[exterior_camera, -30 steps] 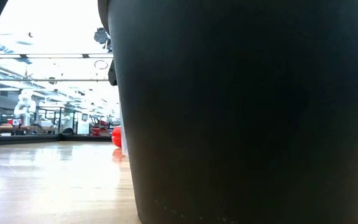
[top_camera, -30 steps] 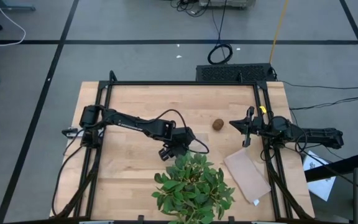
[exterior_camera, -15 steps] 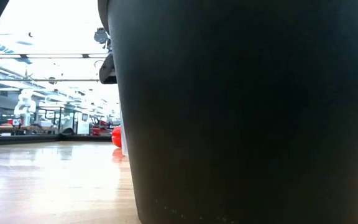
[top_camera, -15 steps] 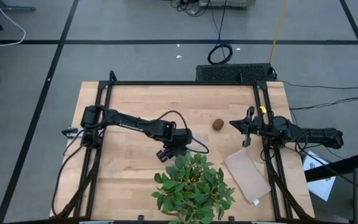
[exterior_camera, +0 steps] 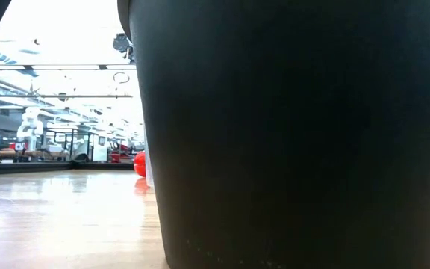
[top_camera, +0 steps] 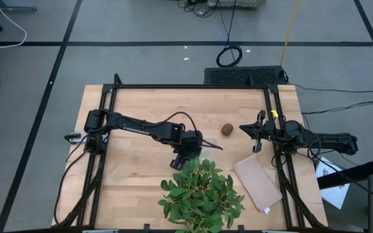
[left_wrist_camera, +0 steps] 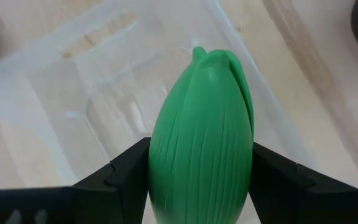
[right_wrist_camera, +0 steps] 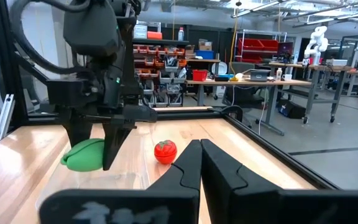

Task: Pick and placing Produce into tupperware
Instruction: Put the green corn into the transparent bin

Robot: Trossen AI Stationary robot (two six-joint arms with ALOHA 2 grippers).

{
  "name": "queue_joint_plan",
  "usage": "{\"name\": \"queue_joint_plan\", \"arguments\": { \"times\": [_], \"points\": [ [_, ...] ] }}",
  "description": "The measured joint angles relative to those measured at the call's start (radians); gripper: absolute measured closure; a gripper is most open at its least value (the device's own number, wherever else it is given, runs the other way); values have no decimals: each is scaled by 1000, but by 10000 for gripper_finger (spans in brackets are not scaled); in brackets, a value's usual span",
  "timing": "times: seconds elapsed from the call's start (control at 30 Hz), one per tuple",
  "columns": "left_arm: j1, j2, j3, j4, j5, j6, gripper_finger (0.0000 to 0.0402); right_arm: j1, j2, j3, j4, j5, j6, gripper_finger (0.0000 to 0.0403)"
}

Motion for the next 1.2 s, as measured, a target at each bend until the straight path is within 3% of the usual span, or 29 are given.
{"name": "queue_joint_plan", "arguments": {
  "times": [0.33,1.2],
  "points": [
    [16,0,0,4,-18,-223,179,0,0,0,0,0,0,403],
    [12,76,-2,-43,-73,-158,179,0,12,0,1,0,1,403]
  ]
}}
